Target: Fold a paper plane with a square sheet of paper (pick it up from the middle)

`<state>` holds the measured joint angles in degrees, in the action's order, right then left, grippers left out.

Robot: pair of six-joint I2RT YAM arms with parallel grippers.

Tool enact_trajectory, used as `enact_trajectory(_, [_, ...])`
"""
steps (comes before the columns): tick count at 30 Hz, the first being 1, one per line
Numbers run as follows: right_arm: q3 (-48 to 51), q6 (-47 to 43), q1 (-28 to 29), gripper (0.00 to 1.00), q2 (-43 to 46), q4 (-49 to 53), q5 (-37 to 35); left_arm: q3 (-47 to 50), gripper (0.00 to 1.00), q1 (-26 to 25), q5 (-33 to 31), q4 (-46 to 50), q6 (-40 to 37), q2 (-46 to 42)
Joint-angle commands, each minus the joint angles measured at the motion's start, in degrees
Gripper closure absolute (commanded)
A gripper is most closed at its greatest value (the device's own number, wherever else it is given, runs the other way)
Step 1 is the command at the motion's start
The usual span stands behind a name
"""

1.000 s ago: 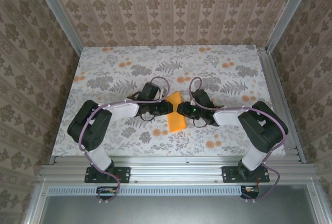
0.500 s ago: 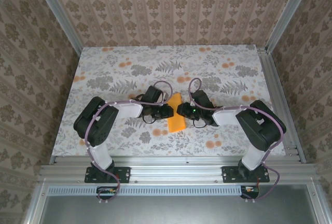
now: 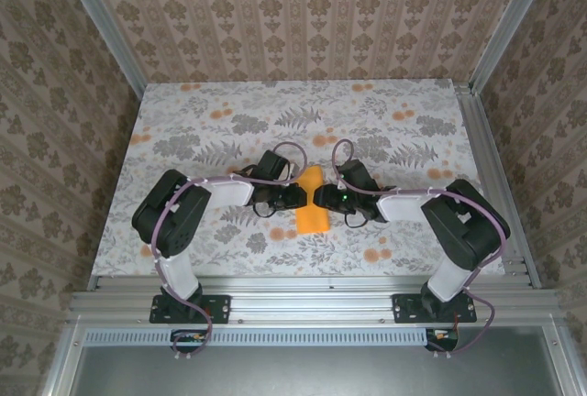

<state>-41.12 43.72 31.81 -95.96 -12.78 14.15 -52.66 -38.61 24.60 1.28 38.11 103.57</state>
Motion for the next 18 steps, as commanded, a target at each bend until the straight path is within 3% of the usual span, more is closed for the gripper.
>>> enact_trajectory(1, [-1.76,-2.59,-1.25,0.5,1.52,3.4,0.64,-0.67,0.78,-0.45,-0.96,2.32,-1.63,1.46])
enact_trajectory(6, [-1.56,-1.88,-3.14,0.47,0.09,-2.09,7.51,-1.03,0.78,-0.41,-0.98,2.88,-1.96,1.14])
enact_trajectory(18, [-1.99,-3.6,-4.98,0.56,-3.57,-3.3,13.54,-1.83,0.76,-0.23,-0.97,4.4,-2.69,-0.1])
